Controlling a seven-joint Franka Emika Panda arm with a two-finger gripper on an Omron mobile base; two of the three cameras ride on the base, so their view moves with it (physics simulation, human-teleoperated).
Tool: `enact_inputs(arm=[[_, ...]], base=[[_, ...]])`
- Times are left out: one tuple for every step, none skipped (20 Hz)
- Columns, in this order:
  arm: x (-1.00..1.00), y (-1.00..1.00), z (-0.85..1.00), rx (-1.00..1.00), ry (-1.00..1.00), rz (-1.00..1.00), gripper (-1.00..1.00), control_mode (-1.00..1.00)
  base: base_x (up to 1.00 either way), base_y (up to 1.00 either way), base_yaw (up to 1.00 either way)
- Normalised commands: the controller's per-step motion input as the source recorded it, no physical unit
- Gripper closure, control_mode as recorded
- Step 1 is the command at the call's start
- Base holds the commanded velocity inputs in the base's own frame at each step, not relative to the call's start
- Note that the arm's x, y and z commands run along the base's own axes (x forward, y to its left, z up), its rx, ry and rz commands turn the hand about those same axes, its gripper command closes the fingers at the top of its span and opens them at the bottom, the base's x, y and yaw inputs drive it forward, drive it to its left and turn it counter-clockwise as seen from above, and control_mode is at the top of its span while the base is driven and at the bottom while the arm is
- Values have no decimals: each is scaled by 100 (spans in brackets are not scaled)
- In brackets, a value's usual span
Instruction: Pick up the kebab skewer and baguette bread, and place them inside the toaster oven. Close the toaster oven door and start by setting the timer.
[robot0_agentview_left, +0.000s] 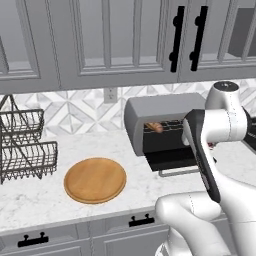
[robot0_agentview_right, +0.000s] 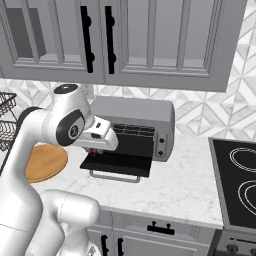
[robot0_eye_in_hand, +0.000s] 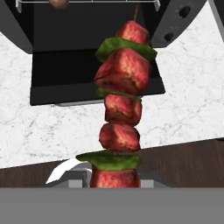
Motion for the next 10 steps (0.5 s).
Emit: enact_inputs(arm=[[0, 0, 0, 0, 0, 0, 100, 100], [0, 0, 0, 0, 0, 0, 100, 100], [0, 0, 0, 0, 0, 0, 100, 100], [0, 0, 0, 0, 0, 0, 100, 100], [0, 0, 0, 0, 0, 0, 100, 100], [0, 0, 0, 0, 0, 0, 100, 100], [0, 0, 0, 0, 0, 0, 100, 100], [0, 0, 0, 0, 0, 0, 100, 100], [0, 0, 0, 0, 0, 0, 100, 100], [0, 0, 0, 0, 0, 0, 100, 100]], base=[[11, -17, -5], [11, -12, -8], [16, -6, -10], [24, -4, -7], [34, 0, 0], [37, 0, 0], [43, 0, 0], [45, 0, 0], [38, 0, 0], [19, 0, 0]])
